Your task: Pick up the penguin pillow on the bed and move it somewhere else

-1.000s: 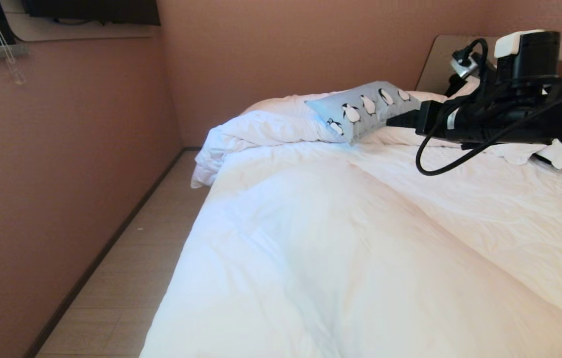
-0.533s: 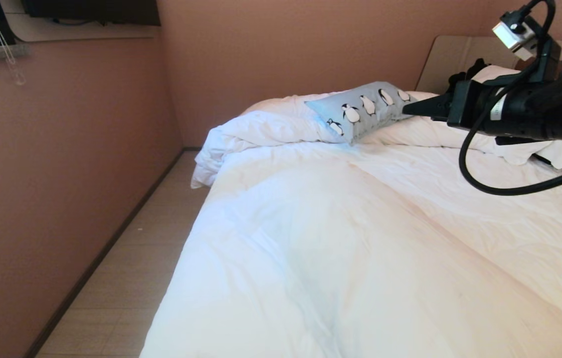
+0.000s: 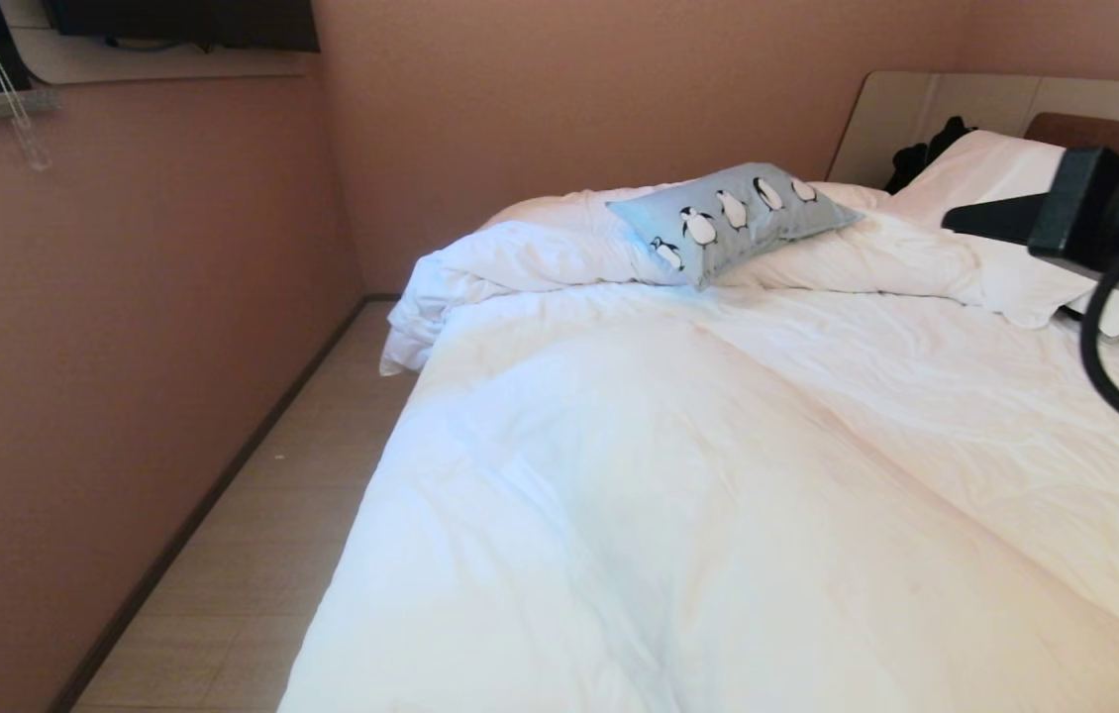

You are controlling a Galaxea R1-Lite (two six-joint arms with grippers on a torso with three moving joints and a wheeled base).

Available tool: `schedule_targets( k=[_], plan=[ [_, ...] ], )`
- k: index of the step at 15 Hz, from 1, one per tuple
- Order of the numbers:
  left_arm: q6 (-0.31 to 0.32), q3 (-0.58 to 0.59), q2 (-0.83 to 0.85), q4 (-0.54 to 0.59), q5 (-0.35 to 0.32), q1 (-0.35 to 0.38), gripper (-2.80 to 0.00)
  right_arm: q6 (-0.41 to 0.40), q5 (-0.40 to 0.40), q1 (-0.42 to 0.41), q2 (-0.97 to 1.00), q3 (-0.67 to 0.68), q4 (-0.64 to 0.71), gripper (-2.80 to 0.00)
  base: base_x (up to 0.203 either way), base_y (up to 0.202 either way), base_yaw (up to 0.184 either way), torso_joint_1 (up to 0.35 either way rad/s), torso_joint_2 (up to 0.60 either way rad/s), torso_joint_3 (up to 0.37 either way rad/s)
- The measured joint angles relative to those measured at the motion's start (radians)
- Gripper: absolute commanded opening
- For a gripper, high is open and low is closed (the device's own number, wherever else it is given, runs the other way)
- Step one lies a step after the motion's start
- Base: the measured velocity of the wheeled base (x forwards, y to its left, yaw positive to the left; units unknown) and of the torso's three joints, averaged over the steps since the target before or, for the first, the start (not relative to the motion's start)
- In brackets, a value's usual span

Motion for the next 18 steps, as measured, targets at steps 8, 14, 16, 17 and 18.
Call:
schedule_targets(
  k=[8, 14, 16, 17, 18],
  plan=[
    [0.0, 0.0, 0.0, 0.0, 0.0, 0.0, -2.8, 0.098, -0.081, -0.193, -0.408, 0.352, 0.189, -2.8, 0.0, 0.0, 0.0, 0.0, 0.0, 0.0],
    [0.0, 0.0, 0.0, 0.0, 0.0, -0.001, -2.8, 0.112, -0.253, -0.384, -0.567, 0.467, 0.343, -2.8, 0.0, 0.0, 0.0, 0.0, 0.0, 0.0],
    [0.001, 0.0, 0.0, 0.0, 0.0, -0.001, -2.8, 0.124, -0.306, -0.424, -0.628, 0.496, 0.368, -2.8, 0.0, 0.0, 0.0, 0.0, 0.0, 0.0],
    [0.0, 0.0, 0.0, 0.0, 0.0, -0.001, -2.8, 0.127, -0.329, -0.436, -0.669, 0.517, 0.379, -2.8, 0.0, 0.0, 0.0, 0.0, 0.0, 0.0],
    [0.0, 0.0, 0.0, 0.0, 0.0, 0.0, -2.8, 0.127, -0.349, -0.444, -0.718, 0.541, 0.39, -2.8, 0.0, 0.0, 0.0, 0.0, 0.0, 0.0]
  ],
)
